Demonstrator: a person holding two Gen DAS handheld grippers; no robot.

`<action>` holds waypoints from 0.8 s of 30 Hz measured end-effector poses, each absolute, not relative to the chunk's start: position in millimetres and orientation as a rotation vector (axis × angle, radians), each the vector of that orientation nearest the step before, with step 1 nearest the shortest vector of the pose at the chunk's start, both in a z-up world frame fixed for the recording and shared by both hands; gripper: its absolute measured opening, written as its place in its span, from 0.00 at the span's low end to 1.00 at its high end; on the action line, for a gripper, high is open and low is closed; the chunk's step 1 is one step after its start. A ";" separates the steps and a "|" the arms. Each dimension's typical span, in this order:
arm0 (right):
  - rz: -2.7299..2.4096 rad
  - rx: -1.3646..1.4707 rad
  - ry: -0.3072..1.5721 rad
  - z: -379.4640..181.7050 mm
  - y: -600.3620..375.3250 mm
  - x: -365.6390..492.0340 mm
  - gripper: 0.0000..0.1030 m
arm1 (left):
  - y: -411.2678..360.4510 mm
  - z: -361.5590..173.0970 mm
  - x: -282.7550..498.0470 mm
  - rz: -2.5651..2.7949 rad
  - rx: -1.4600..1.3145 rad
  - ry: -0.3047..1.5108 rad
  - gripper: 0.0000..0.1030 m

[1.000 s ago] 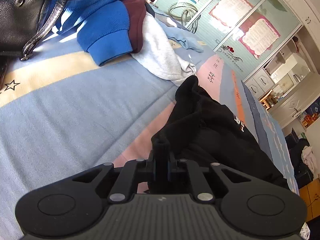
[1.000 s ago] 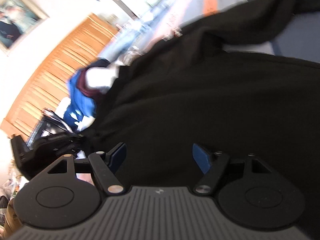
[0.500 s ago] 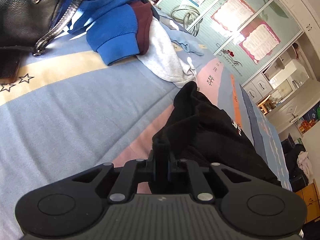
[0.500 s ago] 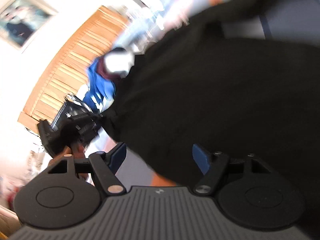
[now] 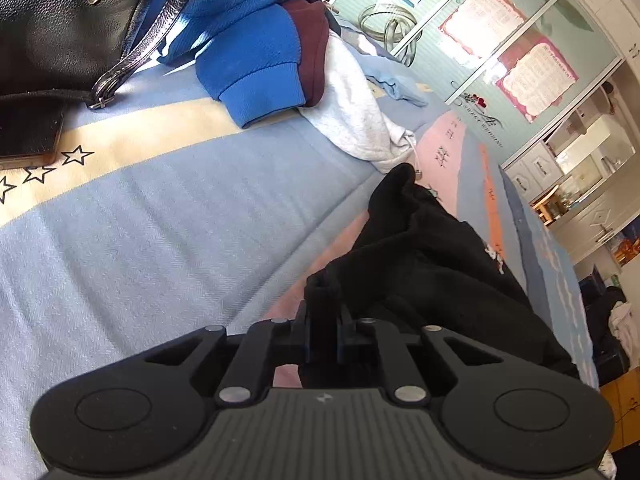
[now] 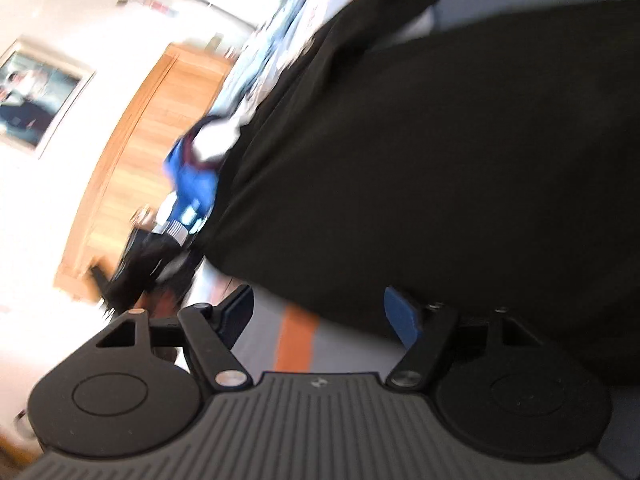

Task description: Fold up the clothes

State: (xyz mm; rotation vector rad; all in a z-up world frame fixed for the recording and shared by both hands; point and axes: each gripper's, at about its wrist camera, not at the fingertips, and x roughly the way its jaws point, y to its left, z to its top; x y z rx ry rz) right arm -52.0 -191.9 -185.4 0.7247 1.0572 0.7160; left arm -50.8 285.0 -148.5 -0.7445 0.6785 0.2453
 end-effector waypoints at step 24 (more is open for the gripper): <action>0.076 0.679 0.934 -135.1 -376.3 -131.6 0.59 | 281.0 -115.7 -98.6 0.201 -0.685 0.715 0.18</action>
